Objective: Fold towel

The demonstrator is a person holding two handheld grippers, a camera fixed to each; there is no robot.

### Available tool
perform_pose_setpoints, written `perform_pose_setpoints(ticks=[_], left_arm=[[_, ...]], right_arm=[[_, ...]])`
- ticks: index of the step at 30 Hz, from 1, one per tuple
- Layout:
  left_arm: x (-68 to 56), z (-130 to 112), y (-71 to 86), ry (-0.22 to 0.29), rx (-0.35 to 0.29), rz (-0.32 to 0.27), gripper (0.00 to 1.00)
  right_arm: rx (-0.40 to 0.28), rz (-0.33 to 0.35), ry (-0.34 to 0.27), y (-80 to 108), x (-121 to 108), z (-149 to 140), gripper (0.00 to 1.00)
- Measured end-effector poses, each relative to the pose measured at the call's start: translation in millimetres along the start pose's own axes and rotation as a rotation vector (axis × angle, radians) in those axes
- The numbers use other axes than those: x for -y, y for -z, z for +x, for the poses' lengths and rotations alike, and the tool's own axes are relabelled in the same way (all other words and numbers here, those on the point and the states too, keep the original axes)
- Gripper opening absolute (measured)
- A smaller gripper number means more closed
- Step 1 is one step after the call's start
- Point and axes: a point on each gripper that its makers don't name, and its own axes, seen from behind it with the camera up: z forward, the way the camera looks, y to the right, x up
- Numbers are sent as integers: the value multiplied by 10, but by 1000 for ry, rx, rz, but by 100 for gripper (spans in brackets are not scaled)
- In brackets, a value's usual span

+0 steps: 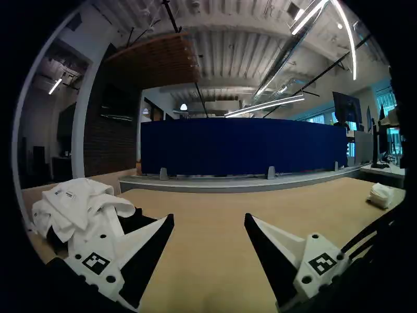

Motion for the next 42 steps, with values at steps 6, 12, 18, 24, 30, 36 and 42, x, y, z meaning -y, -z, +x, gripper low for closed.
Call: perform_pose_setpoints(ticks=[6, 12, 18, 24, 30, 36, 42], left_arm=[[2, -4, 2, 0, 0, 0, 100], [-4, -3, -3, 1, 0, 0, 100], [1, -6, -8, 0, 0, 0, 100], [3, -4, -11, 1, 0, 0, 100], [5, -6, -9, 1, 0, 0, 100], [7, -8, -12, 0, 0, 0, 100], [10, -6, -13, 0, 0, 0, 100]], right_arm=[[0, 27, -16, -5, 66, -349, 100], [6, 47, -20, -47, 129, -768, 100], [-7, 43, -40, -102, 122, -1087, 100], [-17, 30, -70, -130, 105, -1344, 100], [-10, 17, -81, -146, 92, -1554, 100], [-14, 30, -68, -156, 152, -1591, 100], [-30, 32, -44, -181, 191, -1581, 100]])
